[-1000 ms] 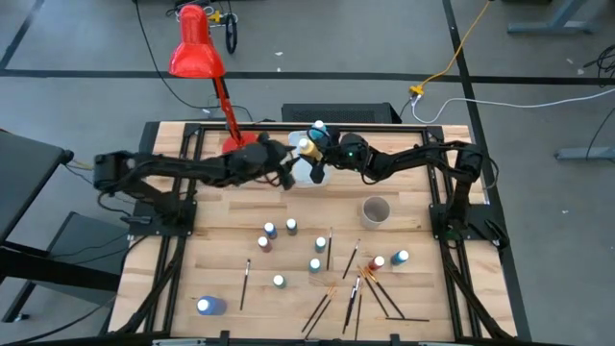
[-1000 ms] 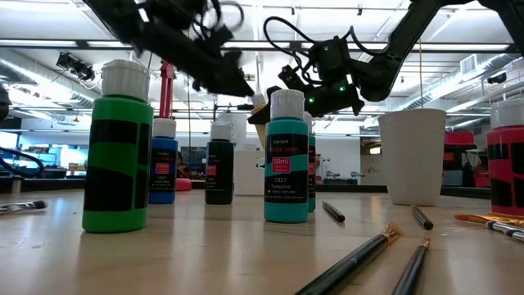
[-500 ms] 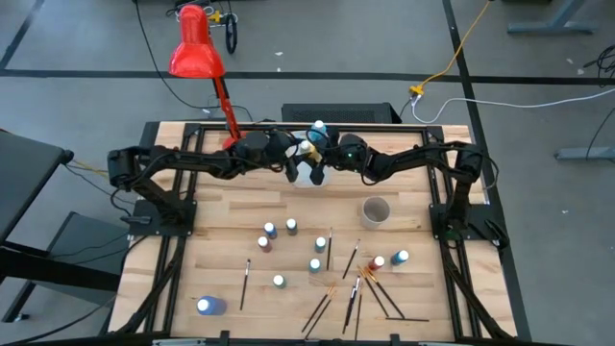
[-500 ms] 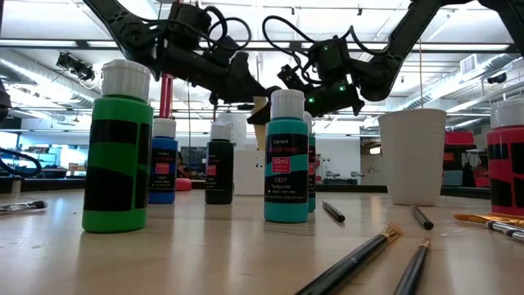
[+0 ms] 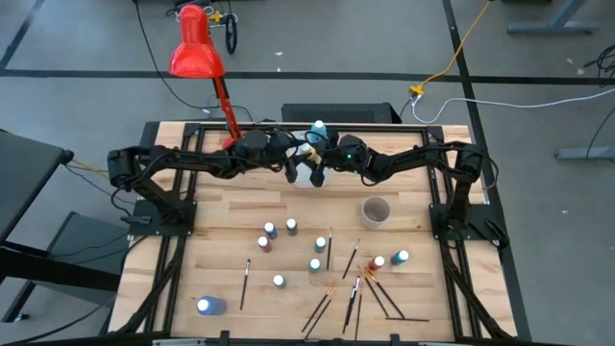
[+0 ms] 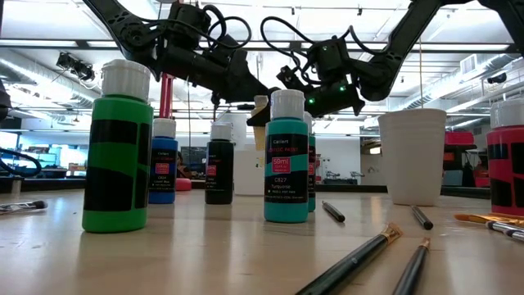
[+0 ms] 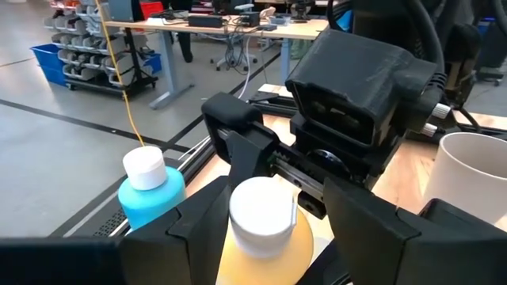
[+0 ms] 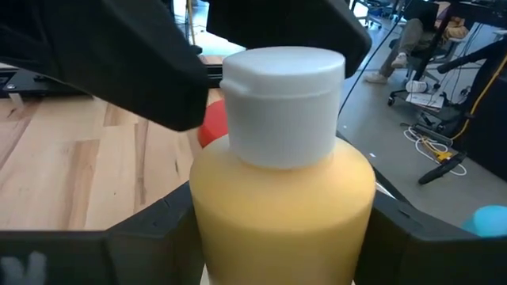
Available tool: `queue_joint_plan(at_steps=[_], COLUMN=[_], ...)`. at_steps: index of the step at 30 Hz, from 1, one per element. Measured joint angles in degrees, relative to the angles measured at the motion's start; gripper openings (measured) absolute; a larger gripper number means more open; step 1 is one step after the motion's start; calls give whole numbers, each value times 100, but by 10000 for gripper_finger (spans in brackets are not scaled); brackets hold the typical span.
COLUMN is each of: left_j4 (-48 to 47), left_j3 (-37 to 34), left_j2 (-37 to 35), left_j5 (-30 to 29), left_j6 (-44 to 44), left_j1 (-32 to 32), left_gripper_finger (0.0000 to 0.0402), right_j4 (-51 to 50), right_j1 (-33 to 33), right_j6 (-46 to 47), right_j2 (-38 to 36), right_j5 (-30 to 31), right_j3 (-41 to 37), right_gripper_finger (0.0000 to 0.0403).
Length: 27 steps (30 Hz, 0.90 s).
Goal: Pick & Place Paint Supplies
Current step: Put the large yellow paint bottle into the white bin
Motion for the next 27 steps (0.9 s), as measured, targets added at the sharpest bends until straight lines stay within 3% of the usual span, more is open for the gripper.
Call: queue_joint_plan(at_steps=[9, 14, 27], left_j4=[32, 35, 17], left_j3=[0, 0, 0], left_j2=[0, 0, -8], left_j5=[35, 93, -12], left_j6=[-2, -2, 125], left_j1=[-2, -10, -13], left_gripper_finger=[213, 213, 213], right_j4=[-45, -67, -453], right_j1=[0, -12, -26], right_j6=[3, 141, 135], right_j2=[-9, -9, -61], right_j5=[-2, -354, -177], right_j3=[0, 0, 0], right_gripper_finger=[226, 226, 226])
